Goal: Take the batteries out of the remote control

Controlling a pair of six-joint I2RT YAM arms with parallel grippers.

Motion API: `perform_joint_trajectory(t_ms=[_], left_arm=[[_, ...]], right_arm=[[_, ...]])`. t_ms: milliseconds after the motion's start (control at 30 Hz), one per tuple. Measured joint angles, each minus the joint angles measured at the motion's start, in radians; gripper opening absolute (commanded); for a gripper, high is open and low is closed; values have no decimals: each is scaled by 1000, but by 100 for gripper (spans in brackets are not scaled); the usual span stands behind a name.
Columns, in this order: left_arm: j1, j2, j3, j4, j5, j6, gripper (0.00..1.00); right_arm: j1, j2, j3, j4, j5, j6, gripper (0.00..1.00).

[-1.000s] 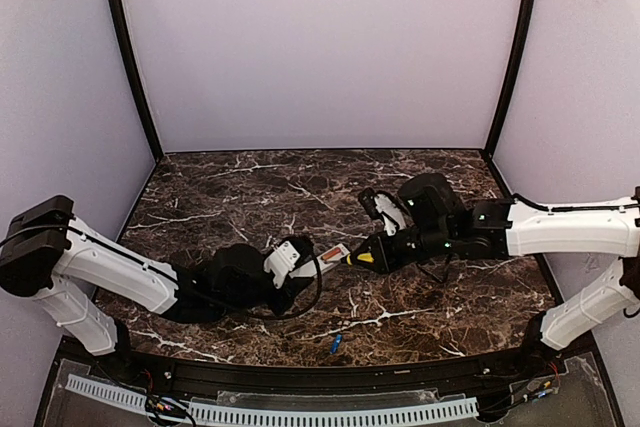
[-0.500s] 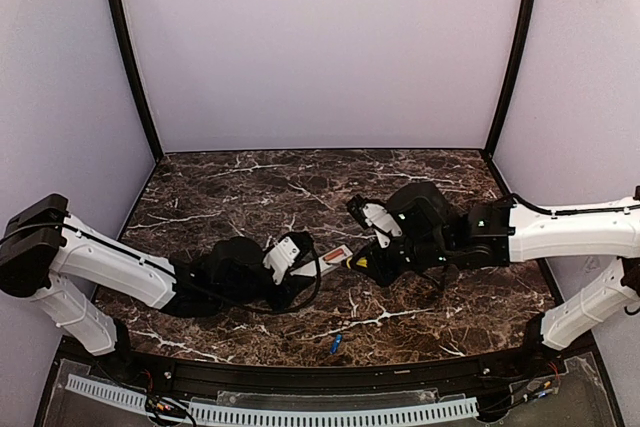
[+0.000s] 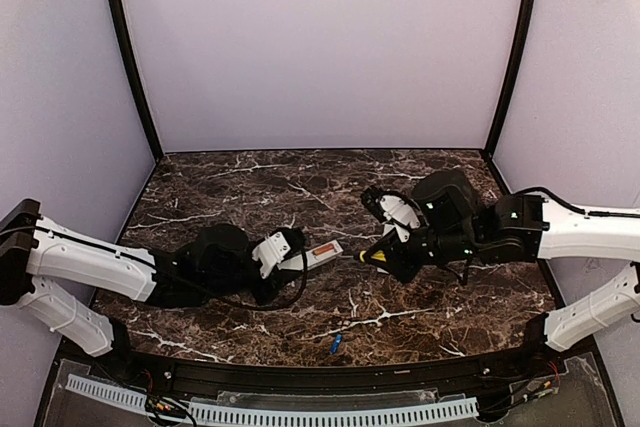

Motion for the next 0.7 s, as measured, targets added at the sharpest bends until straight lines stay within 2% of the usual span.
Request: perform_joint_trajectory(t_ms=[167, 367, 700], left_arm=[[0, -78, 20, -122, 10, 38, 0], [3, -161, 120, -333, 52, 113, 0], [57, -174, 180, -539, 199, 171, 0]], right_arm=[[0, -28, 13, -16, -1, -45, 0], [0, -48, 34, -9, -23, -178, 0], [13, -29, 120, -16, -61, -438, 0]])
